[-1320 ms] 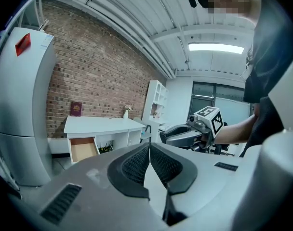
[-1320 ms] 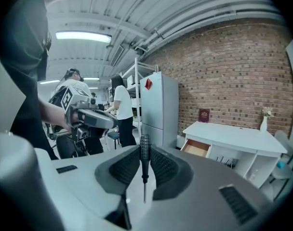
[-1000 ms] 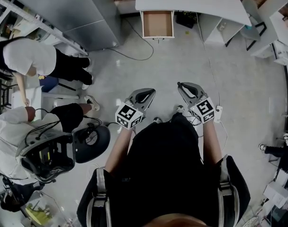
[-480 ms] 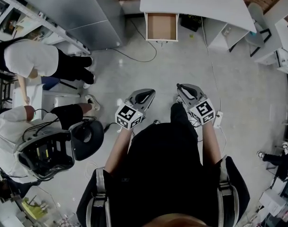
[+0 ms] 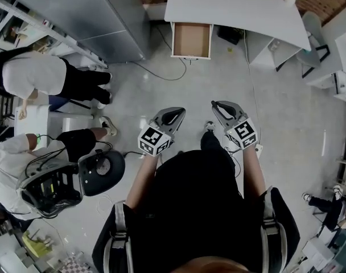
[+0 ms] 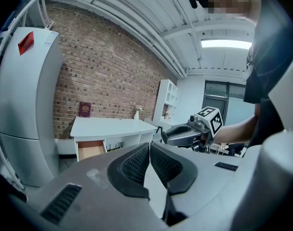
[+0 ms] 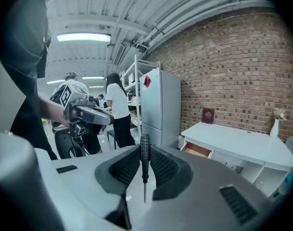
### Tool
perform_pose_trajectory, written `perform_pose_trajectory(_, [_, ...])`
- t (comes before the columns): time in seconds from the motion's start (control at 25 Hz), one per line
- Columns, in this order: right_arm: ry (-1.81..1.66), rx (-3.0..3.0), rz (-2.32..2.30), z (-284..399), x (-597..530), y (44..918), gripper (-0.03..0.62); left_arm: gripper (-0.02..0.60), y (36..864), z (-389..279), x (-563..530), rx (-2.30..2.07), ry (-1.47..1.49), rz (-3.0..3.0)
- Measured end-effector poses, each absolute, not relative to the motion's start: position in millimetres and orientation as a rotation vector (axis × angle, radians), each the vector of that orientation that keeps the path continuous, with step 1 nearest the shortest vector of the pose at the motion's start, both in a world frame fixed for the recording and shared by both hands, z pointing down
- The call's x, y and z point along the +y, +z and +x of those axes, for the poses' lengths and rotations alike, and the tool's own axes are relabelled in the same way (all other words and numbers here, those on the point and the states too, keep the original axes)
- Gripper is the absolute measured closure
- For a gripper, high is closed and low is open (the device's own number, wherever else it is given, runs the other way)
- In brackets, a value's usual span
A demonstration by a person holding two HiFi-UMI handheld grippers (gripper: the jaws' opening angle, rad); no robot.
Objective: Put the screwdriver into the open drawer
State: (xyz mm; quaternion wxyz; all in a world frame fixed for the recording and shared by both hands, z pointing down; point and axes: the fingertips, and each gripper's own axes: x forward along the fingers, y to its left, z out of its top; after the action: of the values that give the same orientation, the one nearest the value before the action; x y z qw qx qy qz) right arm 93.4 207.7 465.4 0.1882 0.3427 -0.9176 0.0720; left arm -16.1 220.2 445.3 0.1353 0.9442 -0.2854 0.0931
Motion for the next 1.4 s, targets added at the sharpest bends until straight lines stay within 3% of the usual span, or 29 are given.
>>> perform_pose_trajectory(0.88, [0.21, -2.658, 0.706, 185.4, 87.6, 468.9, 0.473, 0.565, 444.0, 73.5, 112.0, -1.061, 0.316, 2.612])
perform_pose_trajectory(1.4, [0.203, -2.661, 0.649, 197.3, 64.6, 479.2, 0.473, 0.565, 450.7, 91.5, 88.0, -1.103, 0.287, 2.592])
